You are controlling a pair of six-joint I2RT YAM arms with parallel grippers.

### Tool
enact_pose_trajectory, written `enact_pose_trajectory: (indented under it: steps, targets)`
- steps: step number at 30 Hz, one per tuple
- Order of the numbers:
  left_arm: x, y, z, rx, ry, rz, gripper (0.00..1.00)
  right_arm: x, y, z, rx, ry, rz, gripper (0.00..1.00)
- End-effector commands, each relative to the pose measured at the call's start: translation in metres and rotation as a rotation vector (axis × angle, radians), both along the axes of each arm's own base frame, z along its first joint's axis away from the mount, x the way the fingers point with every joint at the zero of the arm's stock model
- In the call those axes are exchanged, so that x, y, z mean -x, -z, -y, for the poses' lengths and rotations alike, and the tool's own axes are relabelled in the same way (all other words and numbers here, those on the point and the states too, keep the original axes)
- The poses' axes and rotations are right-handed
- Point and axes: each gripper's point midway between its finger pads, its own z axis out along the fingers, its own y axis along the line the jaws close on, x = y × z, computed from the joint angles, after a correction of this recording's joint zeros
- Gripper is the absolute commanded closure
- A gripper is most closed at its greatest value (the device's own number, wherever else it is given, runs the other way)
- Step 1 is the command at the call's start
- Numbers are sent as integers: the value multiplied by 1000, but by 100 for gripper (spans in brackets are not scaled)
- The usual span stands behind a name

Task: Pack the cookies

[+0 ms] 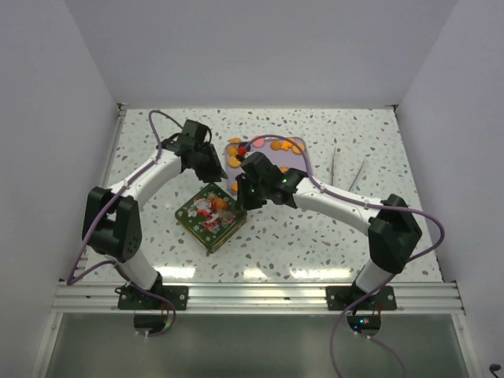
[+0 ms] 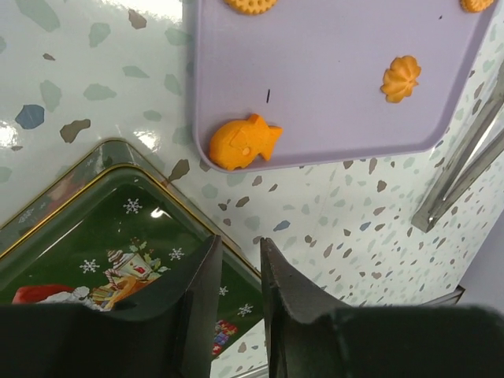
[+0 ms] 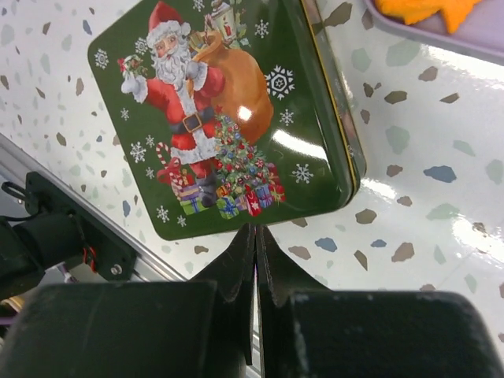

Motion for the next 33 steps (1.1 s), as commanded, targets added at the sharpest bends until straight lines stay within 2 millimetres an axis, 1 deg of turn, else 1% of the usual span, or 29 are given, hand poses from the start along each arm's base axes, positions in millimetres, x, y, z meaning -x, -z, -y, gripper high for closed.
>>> enact_pose_trajectory:
  steps: [1, 2, 3, 4, 5, 6, 7, 9, 10, 12, 15, 17, 18, 20, 21, 22, 23, 24, 25, 26, 27, 28, 29, 30, 31, 32, 33]
  targets:
    - [6, 4, -7, -23, 6, 6, 69, 5, 14, -16, -43, -17, -38, 100]
    - [8, 9, -8, -26, 6, -4, 73, 4, 22, -18, -48, -7, -44, 100]
    - [13, 20, -9, -34, 8, -28, 74, 2, 30, -15, -47, 19, -62, 100]
    - [16, 26, -10, -37, 8, -37, 75, 5, 44, -10, -29, 29, -84, 100]
    - [18, 31, -11, -38, 12, -48, 76, 3, 56, -7, -14, 47, -101, 100]
    - [23, 43, -12, -43, 12, -69, 76, 4, 63, -5, -5, 64, -116, 100]
    - [25, 47, -12, -43, 12, -78, 76, 6, 74, 1, 14, 74, -133, 100]
    - [30, 59, -13, -46, 17, -100, 76, 4, 84, 9, 36, 95, -147, 100]
    - [31, 61, -12, -44, 20, -106, 77, 5, 89, 13, 49, 102, -153, 100]
    - [31, 65, -11, -42, 27, -111, 77, 3, 91, 17, 54, 110, -157, 100]
    - [26, 61, -9, -40, 33, -100, 77, 0, 85, 14, 32, 116, -154, 100]
    - [20, 54, -7, -37, 36, -89, 78, -1, 77, 11, 11, 108, -150, 100]
    - [17, 49, -7, -37, 36, -79, 78, -2, 72, 8, -1, 104, -145, 100]
    - [12, 39, -5, -34, 41, -62, 78, -3, 55, 6, -16, 94, -126, 100]
    - [6, 27, -3, -29, 40, -42, 78, -3, 49, 7, -13, 86, -114, 100]
    - [3, 20, -2, -26, 40, -28, 78, -3, 35, 11, -10, 85, -101, 100]
    - [-2, 7, -1, -20, 39, -11, 78, -4, 30, 15, 7, 84, -77, 100]
    - [-5, -1, 1, -14, 39, 5, 78, -6, 12, 18, -12, 86, -45, 100]
    - [-8, -9, 2, -8, 39, 19, 78, -2, 9, 25, 12, 85, -42, 100]
    - [-13, -25, 4, 3, 35, 49, 77, -3, 2, 32, 24, 88, -14, 100]
    - [-15, -33, 4, 6, 32, 65, 77, -3, -7, 36, 27, 87, 6, 99]
    - [-17, -42, 3, 6, 29, 85, 75, 2, -23, 43, 17, 83, 28, 91]
    - [-19, -60, 1, 9, 24, 123, 73, 4, -32, 47, 13, 64, 53, 78]
    - [-20, -69, -1, 6, 20, 147, 71, 8, -40, 50, 5, 51, 68, 62]
    - [-20, -78, -5, -9, 14, 179, 67, 13, -61, 57, -28, 41, 106, 37]
    - [-18, -95, -9, -8, 8, 226, 64, 16, -70, 62, -31, 24, 133, 29]
    - [-16, -102, -14, -19, 8, 250, 59, 19, -78, 69, -40, 24, 156, 23]
